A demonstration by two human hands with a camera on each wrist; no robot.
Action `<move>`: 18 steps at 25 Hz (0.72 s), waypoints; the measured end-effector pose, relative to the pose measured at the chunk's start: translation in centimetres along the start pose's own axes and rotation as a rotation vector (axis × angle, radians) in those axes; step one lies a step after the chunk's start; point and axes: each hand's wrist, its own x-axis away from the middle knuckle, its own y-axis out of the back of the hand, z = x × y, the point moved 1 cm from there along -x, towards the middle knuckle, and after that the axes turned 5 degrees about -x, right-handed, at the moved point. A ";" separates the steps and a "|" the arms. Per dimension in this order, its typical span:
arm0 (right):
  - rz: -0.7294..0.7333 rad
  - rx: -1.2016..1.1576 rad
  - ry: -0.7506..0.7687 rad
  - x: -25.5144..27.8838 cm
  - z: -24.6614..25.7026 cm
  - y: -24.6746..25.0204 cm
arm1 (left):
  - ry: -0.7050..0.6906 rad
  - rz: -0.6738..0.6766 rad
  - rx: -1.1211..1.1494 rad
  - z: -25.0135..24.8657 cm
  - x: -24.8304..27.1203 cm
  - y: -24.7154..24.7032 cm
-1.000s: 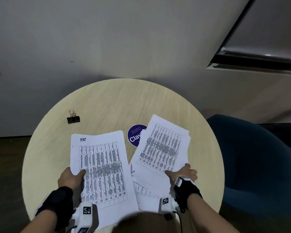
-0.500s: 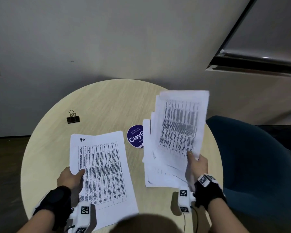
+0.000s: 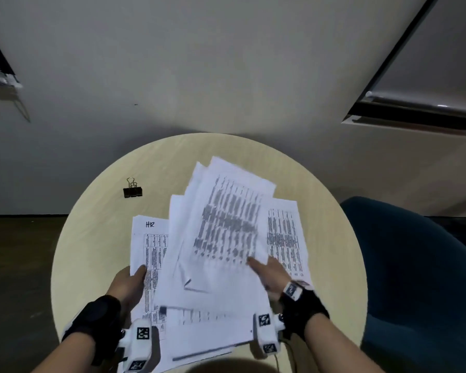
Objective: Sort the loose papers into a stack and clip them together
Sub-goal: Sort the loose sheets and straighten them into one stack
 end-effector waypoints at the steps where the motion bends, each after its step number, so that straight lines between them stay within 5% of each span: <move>1: -0.003 0.231 0.005 0.3 -0.5 -1.9 | 0.008 -0.004 0.004 0.0 0.2 -0.1; 6: -0.196 0.413 0.084 0.4 -2.0 -6.0 | 0.044 0.035 0.014 0.5 0.6 -0.3; 10: -0.110 0.633 0.126 0.6 -2.0 -6.6 | -0.070 0.081 -0.054 0.1 0.8 -0.4; 15: 0.002 0.087 -0.012 -0.5 -0.5 -5.9 | -0.245 0.185 0.031 -3.7 2.3 -0.1; 18: 0.099 -0.303 0.080 1.9 5.1 -5.3 | -0.484 0.245 -0.030 -8.2 4.3 1.1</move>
